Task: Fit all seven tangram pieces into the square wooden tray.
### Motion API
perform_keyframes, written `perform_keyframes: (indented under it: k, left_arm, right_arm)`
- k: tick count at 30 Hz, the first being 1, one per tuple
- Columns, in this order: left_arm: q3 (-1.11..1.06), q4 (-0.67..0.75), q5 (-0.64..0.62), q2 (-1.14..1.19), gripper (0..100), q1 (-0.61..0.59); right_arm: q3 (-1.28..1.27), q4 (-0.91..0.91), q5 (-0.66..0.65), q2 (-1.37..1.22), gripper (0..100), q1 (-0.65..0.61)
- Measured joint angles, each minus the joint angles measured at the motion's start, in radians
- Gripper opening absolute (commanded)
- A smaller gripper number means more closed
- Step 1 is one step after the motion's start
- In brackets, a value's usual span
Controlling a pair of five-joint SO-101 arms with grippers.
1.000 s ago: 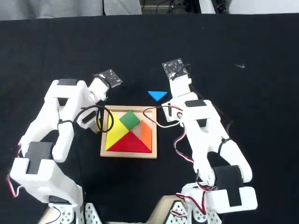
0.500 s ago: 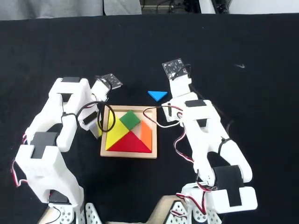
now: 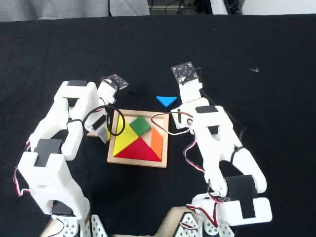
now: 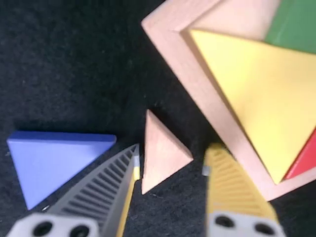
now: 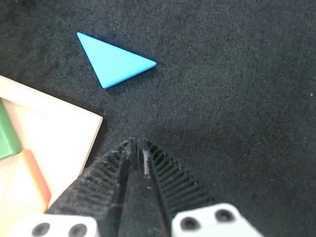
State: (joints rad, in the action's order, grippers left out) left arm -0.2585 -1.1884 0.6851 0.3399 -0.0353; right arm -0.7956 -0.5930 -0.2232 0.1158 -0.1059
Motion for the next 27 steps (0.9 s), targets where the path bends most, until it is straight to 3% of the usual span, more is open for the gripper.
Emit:
perform_keyframes:
  k: [10,17,27]
  left_arm:
    - [0.0,-0.005,-0.005,-0.002,12,0.017]
    - [0.101,-0.152,0.031,-0.083,12,0.028]
    - [0.074,-0.227,0.115,-0.356,12,0.198]
  right_arm:
    - [0.0,0.0,0.0,0.0,1.3,0.0]
    - [0.0,0.0,0.0,0.0,1.3,0.0]
    - [0.0,0.0,-0.002,0.0,1.3,0.017]
